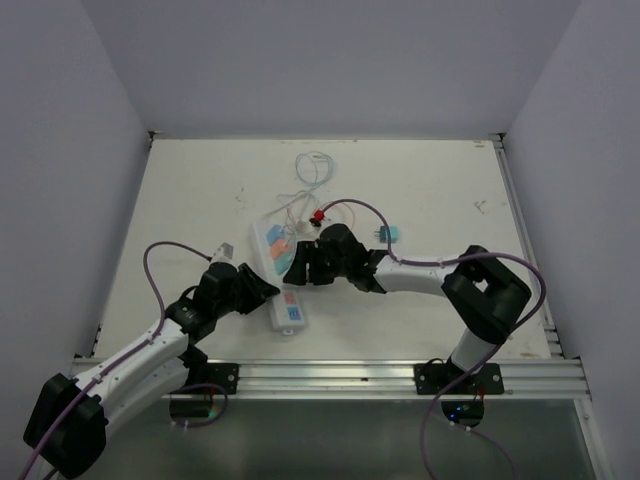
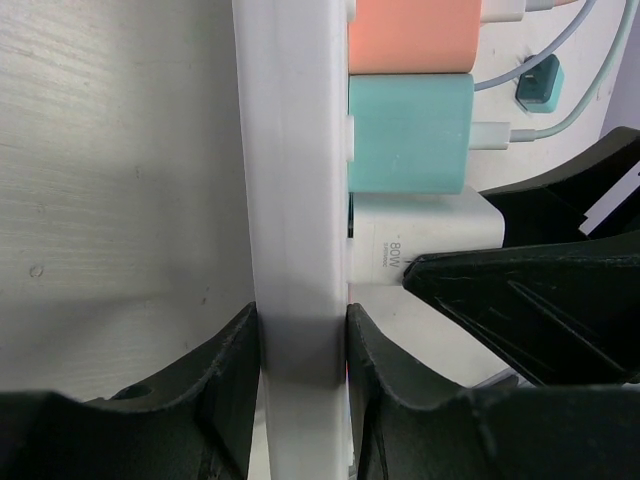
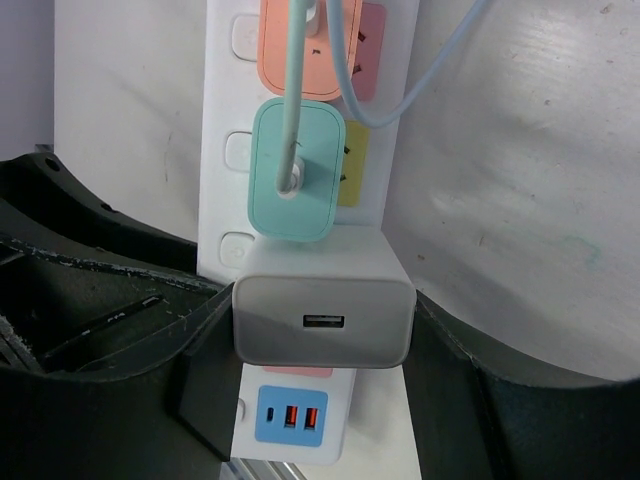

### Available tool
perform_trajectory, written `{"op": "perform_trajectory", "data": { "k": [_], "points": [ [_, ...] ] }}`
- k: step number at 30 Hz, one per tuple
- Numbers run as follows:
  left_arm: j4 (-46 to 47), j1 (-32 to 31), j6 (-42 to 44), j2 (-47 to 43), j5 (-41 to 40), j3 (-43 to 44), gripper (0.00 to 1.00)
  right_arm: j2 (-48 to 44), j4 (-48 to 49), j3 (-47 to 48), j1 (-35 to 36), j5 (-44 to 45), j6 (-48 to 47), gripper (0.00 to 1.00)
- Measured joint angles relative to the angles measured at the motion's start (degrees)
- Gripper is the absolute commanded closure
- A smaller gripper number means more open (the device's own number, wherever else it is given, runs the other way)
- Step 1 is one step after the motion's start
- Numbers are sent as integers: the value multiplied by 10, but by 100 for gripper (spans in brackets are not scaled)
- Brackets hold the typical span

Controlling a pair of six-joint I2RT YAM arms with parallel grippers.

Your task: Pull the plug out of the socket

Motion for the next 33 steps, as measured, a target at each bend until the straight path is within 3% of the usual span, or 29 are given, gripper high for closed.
{"op": "perform_trajectory", "data": {
  "k": [20, 33],
  "points": [
    [-21, 8, -12, -4, -64, 3, 100, -74, 27, -55, -58, 1, 26, 100],
    [12, 10, 6, -3, -47, -9, 100, -218, -46, -183, -268, 56, 27, 100]
  ]
}}
